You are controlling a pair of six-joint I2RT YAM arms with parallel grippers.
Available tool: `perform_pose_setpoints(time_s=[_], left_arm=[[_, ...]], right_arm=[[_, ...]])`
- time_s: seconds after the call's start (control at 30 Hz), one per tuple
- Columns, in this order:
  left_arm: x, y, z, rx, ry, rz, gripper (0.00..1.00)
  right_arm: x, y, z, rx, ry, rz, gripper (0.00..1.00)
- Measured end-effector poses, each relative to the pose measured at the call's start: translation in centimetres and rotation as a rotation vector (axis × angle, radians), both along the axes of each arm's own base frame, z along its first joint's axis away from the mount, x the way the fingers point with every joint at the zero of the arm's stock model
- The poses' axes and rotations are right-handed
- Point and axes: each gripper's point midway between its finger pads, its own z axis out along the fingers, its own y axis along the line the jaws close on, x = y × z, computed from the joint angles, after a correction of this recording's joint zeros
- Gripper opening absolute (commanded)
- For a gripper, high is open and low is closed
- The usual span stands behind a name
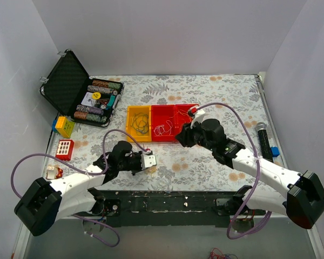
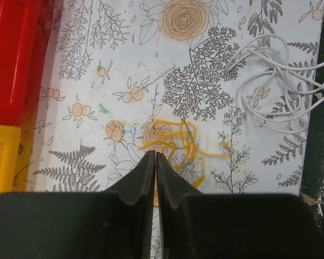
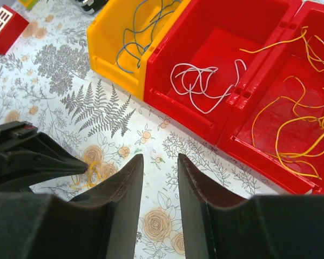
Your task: Untangle the cables
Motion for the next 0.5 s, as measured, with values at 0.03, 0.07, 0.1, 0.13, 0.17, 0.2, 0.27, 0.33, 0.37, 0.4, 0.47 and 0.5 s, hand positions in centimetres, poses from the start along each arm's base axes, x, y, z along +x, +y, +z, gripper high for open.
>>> perform_pose_setpoints(time_s=[0.03, 0.07, 0.1, 0.13, 0.17, 0.2, 0.27, 0.33, 0.37, 0.4, 0.47, 0.5], left_arm=[[0.0, 0.0, -0.2, 0.007, -0.003, -0.012, 0.0], [-0.1, -0.1, -0.4, 0.013, -0.006, -0.023, 0.0], [-0.1, -0.1, -0.5, 0.017, -0.009, -0.032, 0.0], [-0.2, -0.1, -0.6, 0.019, -0.01, -0.04, 0.0], [-0.2, -0.1, -0.5, 0.021, -0.011, -0.043, 0.0], [-0.2, -0.1, -0.4, 0.022, -0.009, -0.046, 0.0], [0.2, -0.5, 0.5, 0.018, -0.011, -0.049, 0.0], [0.9, -1.2, 2.3, -0.006, -0.024, -0.041, 0.0], [1.3, -1.6, 3.6, -0.026, -0.035, -0.037, 0.0], [1.7, -2.1, 5.0, -0.051, -0.047, -0.034, 0.0], [2.5, -3.0, 8.1, -0.107, -0.073, -0.029, 0.0], [2.7, -3.5, 9.5, -0.133, -0.084, -0.027, 0.0]], right_arm=[[-0.1, -0.2, 0.2, 0.007, -0.005, -0.006, 0.34], [-0.1, -0.4, 0.4, 0.014, -0.011, -0.016, 0.34], [-0.1, -0.5, 0.7, 0.02, -0.015, -0.022, 0.34], [-0.2, -0.6, 0.9, 0.028, -0.02, -0.026, 0.34], [-0.3, -0.8, 1.0, 0.033, -0.026, -0.029, 0.34], [-0.4, -0.9, 1.1, 0.038, -0.03, -0.031, 0.34], [-0.7, -1.2, 1.3, 0.047, -0.037, -0.032, 0.42], [-1.1, -1.3, 1.5, 0.061, -0.04, -0.02, 0.5], [-1.4, -1.2, 1.5, 0.069, -0.042, -0.008, 0.53], [-1.6, -1.0, 1.6, 0.078, -0.042, 0.009, 0.55], [-2.3, -0.5, 1.7, 0.096, -0.04, 0.055, 0.58], [-2.7, -0.2, 1.7, 0.107, -0.037, 0.079, 0.59]])
